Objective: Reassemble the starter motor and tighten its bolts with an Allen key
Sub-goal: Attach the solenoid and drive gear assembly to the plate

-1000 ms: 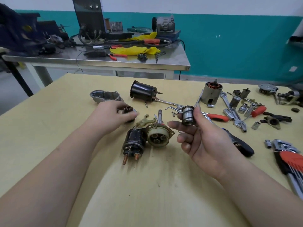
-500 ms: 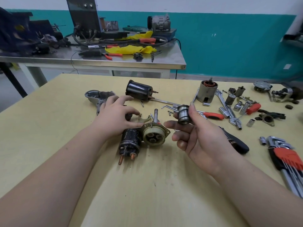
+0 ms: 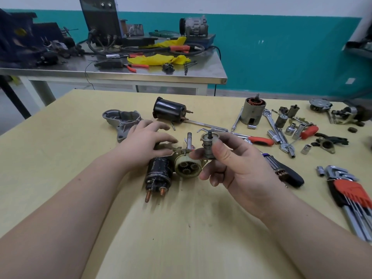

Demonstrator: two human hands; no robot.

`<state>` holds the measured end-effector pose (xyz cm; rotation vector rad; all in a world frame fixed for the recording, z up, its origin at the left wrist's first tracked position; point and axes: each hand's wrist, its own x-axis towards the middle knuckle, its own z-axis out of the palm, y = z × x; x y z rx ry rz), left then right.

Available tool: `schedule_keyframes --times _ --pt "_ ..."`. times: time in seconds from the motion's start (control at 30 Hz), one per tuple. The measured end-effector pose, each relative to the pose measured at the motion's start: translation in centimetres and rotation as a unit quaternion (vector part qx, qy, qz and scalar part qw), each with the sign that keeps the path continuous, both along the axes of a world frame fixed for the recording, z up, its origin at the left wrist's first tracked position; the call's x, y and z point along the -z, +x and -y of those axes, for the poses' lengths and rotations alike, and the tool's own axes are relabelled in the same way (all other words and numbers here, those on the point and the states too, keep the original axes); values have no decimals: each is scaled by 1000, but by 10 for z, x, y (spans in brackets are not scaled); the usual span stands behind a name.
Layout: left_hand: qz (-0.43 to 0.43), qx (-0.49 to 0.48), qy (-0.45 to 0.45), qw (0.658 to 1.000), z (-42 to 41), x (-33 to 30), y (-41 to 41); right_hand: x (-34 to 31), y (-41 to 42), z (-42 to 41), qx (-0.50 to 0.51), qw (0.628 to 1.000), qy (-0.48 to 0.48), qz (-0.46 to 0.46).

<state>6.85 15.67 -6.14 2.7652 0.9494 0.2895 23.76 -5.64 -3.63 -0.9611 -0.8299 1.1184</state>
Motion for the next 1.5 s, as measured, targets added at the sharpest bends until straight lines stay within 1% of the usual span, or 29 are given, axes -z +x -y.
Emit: schedule_keyframes --times 0.1,0.23,0.4,0.47,0.53,0.57,0.6,0.63,0.67,0.7,0.73,0.77,0.83,0.87,0.93,1.1,1.2,1.27,1.33,1.43,1.5 --pt "-3 9 12 1000 0 -1 -1 -3 -3 2 -3 1000 14 9" --pt "38 33 41 998 1 -2 -1 -4 -5 5 -23 999 20 15" --pt "13 36 46 998 -2 4 2 -4 -7 6 -36 999 19 23" --pt "22 44 45 998 -3 6 2 -4 -6 6 -38 999 18 24" --pt "80 48 33 995 -1 7 1 -4 -6 7 -41 999 17 25" --pt "127 34 15 991 1 6 1 -4 -6 7 -41 999 18 28" --pt "189 9 -23 982 4 3 1 -4 -6 7 -37 999 20 35" --pt "266 -20 -84 960 8 0 2 -4 -6 8 -26 998 23 51" --pt "349 -40 -164 922 13 -4 2 -4 -6 8 -6 996 28 82" --pt "422 -48 -240 873 18 -9 1 -4 -7 9 21 991 35 124" --pt "475 -44 -299 826 23 -15 0 -3 -7 9 49 984 42 168" --pt "512 -30 -343 787 28 -21 -1 -1 -8 10 74 975 47 205" --pt "565 5 -411 715 38 -30 -2 2 -11 12 97 964 56 242" --pt "582 22 -437 686 43 -34 -2 3 -12 13 97 962 60 248" --pt "596 50 -477 644 51 -38 0 4 -15 13 89 963 57 248" --pt "584 95 -559 581 62 -38 4 6 -17 13 74 967 34 242" --pt "571 142 -586 558 67 -40 4 5 -17 13 72 971 27 228" --pt "564 160 -590 555 71 -39 4 4 -17 12 70 973 28 220" --pt "564 162 -585 560 74 -38 4 4 -17 12 68 975 36 209" --pt "567 176 -587 550 76 -39 5 2 -18 13 65 978 45 192" --pt "565 178 -583 556 76 -40 5 1 -19 15 66 979 46 189"
